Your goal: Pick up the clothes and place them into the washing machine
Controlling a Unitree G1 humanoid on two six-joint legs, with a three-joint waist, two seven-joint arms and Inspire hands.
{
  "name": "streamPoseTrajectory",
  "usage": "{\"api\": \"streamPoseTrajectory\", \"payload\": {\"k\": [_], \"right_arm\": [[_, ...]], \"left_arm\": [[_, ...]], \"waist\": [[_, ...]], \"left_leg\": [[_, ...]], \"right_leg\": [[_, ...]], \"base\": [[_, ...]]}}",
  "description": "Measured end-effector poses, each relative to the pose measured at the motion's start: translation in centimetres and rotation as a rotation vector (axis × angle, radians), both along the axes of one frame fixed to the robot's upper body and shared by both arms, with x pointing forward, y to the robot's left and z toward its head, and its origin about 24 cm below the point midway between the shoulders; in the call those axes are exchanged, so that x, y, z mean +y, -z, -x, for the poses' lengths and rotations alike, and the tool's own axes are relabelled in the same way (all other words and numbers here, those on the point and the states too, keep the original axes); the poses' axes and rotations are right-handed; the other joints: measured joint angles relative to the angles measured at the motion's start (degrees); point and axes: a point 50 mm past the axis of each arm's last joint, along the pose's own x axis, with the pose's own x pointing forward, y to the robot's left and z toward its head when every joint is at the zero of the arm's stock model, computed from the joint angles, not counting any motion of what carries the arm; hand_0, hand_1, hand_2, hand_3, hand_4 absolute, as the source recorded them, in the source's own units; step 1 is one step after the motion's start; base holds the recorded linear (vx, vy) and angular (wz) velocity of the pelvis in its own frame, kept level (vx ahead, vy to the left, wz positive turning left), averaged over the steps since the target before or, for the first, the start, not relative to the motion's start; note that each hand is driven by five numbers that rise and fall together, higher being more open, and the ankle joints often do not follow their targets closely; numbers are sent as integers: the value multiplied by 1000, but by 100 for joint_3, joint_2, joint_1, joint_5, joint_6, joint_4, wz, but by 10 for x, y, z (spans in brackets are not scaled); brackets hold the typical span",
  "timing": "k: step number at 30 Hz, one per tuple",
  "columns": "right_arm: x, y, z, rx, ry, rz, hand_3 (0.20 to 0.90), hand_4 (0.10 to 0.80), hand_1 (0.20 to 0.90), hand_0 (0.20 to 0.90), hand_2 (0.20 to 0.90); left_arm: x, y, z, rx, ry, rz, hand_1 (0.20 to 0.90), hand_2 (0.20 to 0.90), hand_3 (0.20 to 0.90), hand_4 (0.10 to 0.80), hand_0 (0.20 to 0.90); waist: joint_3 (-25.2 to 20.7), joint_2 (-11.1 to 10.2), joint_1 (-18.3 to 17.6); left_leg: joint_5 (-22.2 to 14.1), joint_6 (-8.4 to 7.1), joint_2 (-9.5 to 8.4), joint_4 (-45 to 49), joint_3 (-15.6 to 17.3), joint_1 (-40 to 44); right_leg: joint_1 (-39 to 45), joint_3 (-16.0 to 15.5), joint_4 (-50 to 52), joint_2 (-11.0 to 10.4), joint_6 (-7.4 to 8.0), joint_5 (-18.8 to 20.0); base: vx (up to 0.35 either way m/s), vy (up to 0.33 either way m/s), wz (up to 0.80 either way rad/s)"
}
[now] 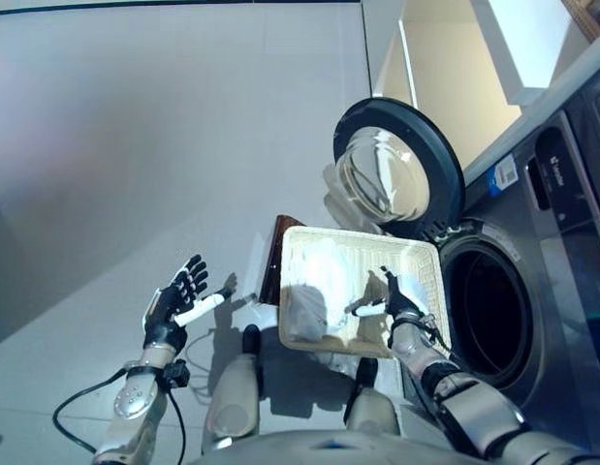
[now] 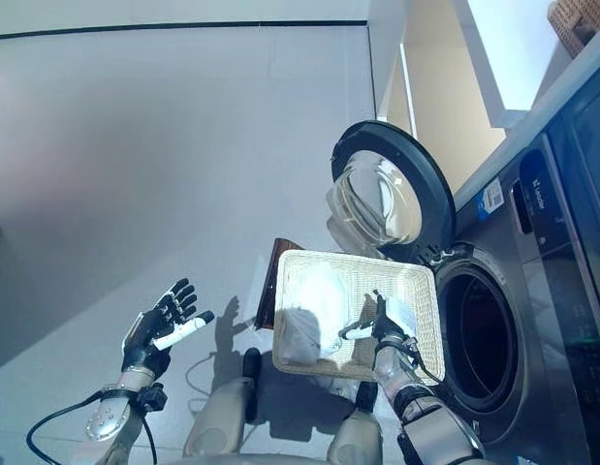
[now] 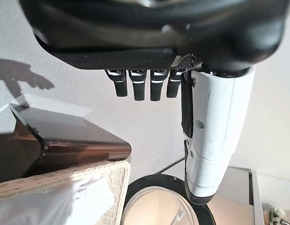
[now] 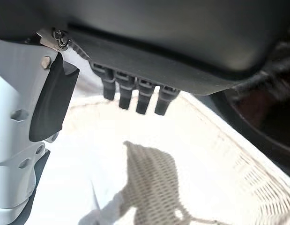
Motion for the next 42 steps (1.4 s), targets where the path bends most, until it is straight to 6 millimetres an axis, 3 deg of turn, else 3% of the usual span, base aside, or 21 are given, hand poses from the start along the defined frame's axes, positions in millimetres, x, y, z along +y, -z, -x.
{"api": "streamPoseTrajectory", "payload": {"k": [5, 8, 18, 28, 42], "right_arm": [[-18, -29, -28, -75, -42, 132, 900, 800, 900, 900, 900], [-16, -41, -40, -119, -48, 139, 900, 800, 900, 900, 900], [-5, -64, -61, -194, -226, 321, 900, 800, 900, 900, 900], [-2, -82, -71, -271, -253, 398, 900, 800, 900, 900, 900], [22, -98, -85, -363, -362, 509, 900, 800, 900, 900, 900]], "left_arm": [[-5, -15, -12, -75, 24, 5, 900, 900, 900, 800, 900], [-5, -20, -15, -101, 25, 6, 900, 900, 900, 800, 900], [-3, -29, -14, -138, 18, 10, 900, 900, 900, 800, 900], [0, -29, -8, -127, 11, 9, 900, 900, 900, 800, 900], [1, -32, -8, -137, -2, -1, 900, 900, 900, 800, 900]], "waist": [[555, 317, 3], [778, 399, 4], [873, 328, 15], [866, 281, 23], [842, 231, 167]], "left_leg": [[-109, 95, -57, 605, -59, -560], [-344, 124, -59, 1158, -64, -892], [-687, 217, -55, 2349, -170, -1924], [-674, 198, -59, 2443, -198, -2322], [-651, 161, -71, 2661, -311, -2667]], "right_leg": [[-609, 92, 770, -146, 16, -204], [-968, 203, 1361, -232, 26, -427], [-2087, 492, 2713, -368, 34, -854], [-2535, 535, 2860, -370, 24, -864], [-2877, 474, 3408, -442, -72, -1110]], "base": [[-99, 54, 6], [-44, 21, 1], [-37, 0, 1], [-18, 2, -1], [-8, -6, 7]]}}
